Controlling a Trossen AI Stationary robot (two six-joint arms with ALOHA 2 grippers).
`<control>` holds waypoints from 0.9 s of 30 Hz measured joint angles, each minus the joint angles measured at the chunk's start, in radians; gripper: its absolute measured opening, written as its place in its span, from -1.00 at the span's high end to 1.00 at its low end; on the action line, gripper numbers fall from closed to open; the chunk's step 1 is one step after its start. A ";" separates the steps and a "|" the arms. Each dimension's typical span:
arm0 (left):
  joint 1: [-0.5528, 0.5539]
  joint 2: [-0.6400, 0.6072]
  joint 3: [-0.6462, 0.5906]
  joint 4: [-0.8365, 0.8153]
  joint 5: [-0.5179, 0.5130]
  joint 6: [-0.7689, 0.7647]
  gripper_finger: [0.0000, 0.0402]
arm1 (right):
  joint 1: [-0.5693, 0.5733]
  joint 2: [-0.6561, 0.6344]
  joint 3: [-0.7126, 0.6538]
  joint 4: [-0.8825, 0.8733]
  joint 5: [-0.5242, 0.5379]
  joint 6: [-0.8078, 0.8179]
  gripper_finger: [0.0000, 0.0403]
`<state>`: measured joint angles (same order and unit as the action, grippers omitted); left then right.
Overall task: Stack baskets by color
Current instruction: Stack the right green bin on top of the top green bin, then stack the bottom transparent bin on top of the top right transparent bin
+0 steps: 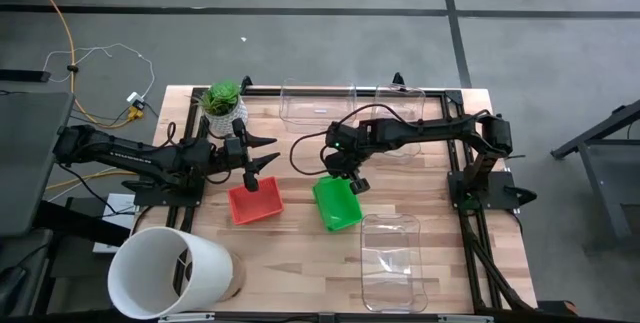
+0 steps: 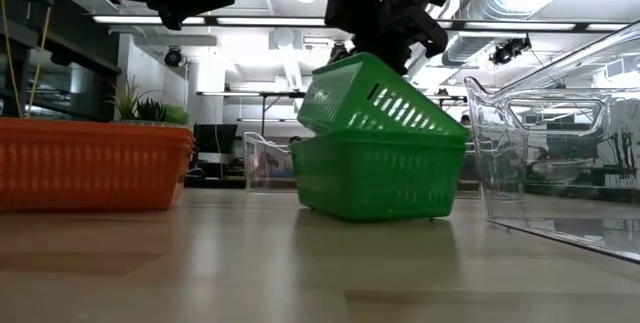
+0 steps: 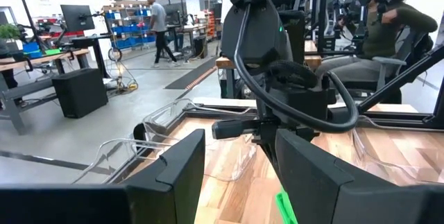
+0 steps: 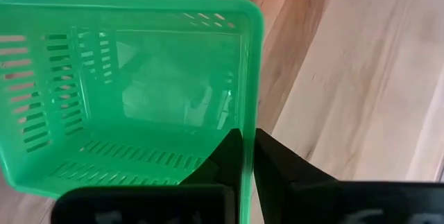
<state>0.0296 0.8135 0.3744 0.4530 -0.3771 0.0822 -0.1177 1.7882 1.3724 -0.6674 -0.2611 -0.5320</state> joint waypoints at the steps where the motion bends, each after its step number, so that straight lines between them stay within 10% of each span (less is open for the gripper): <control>1: 0.000 0.000 0.000 0.000 0.000 0.000 0.19 | 0.000 0.000 0.000 -0.002 0.000 0.000 0.92; 14: 0.000 0.000 0.000 0.000 0.000 0.000 0.19 | 0.005 0.000 0.000 -0.019 0.064 0.034 0.87; 27: 0.000 0.000 0.000 0.000 0.000 0.000 0.19 | 0.042 0.000 0.059 -0.154 0.204 0.087 0.07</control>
<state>0.0296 0.8135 0.3744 0.4529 -0.3771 0.0822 -0.0753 1.7882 1.4316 -0.8211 -0.0574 -0.4446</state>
